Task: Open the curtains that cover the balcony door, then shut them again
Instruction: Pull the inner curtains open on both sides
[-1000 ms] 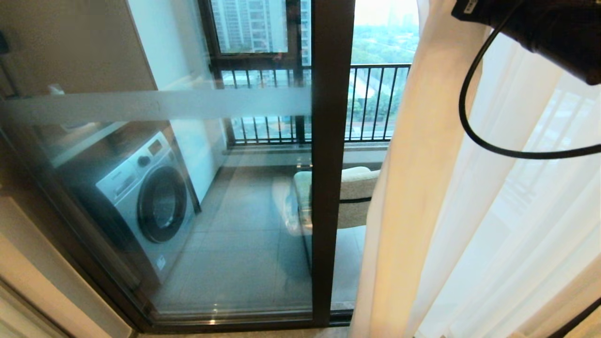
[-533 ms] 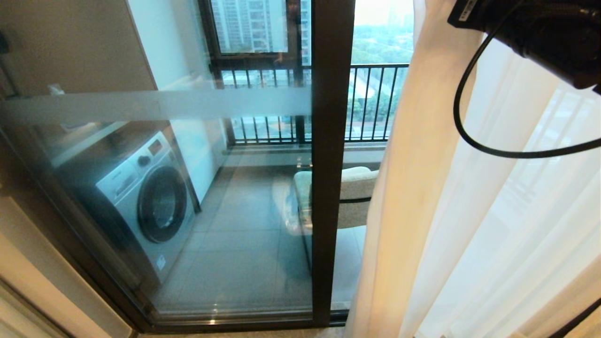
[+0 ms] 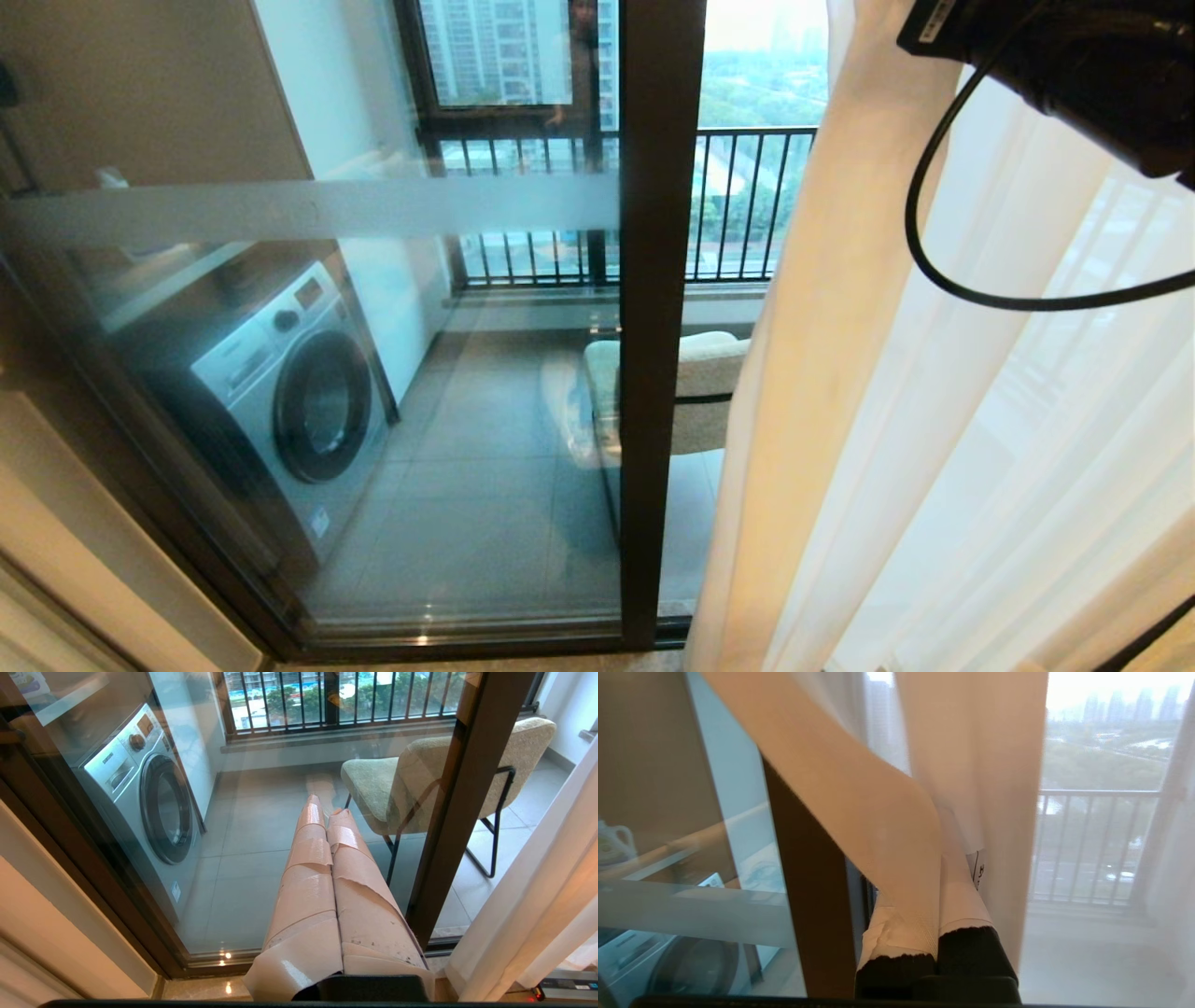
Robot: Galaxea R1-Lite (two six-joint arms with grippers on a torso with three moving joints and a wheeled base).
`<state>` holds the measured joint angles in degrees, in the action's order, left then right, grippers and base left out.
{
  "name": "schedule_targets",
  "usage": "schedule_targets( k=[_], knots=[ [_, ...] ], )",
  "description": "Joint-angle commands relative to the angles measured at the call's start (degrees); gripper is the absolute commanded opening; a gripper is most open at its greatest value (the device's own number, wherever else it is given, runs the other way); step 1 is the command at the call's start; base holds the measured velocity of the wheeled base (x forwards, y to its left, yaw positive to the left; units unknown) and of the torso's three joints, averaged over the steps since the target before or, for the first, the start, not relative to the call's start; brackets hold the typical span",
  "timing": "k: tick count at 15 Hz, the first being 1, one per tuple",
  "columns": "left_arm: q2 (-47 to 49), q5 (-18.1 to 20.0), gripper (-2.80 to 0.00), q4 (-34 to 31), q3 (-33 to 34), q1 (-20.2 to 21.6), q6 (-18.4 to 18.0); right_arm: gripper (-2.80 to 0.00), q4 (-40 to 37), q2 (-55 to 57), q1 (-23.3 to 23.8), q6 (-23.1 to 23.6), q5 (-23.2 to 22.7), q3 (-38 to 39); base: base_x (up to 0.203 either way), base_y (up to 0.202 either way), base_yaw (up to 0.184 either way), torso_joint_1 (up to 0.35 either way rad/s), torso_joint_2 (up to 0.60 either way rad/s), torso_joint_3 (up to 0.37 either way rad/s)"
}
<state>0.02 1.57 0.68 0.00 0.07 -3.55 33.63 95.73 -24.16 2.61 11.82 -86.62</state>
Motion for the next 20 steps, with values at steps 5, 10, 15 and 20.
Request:
schedule_targets(
  k=[5, 10, 15, 20],
  knots=[
    [-0.02, 0.01, -2.8, 0.03, 0.0, 0.01, -0.09, -2.8, 0.21, -0.01, 1.22, 0.03, 0.04, 0.14, 0.0, 0.0, 0.0, 0.0, 0.0, 0.0],
    [-0.02, 0.01, -2.8, 0.03, 0.0, 0.01, -0.14, -2.8, 0.6, -0.11, 1.22, 0.09, 0.04, 0.93, 0.0, -0.052, 0.001, 0.001, 0.0, 0.001],
    [-0.02, 0.01, -2.8, 0.03, 0.0, 0.01, -0.14, -2.8, 0.56, -0.28, 1.57, 0.12, 0.04, 0.93, 0.0, -0.189, 0.001, 0.0, 0.0, 0.0],
    [-0.02, 0.01, -2.8, 0.03, 0.0, 0.01, -0.14, -2.8, 0.56, -0.37, 1.92, 0.12, 0.04, 1.02, 0.0, -0.189, 0.002, 0.0, 0.0, 0.002]
  ],
)
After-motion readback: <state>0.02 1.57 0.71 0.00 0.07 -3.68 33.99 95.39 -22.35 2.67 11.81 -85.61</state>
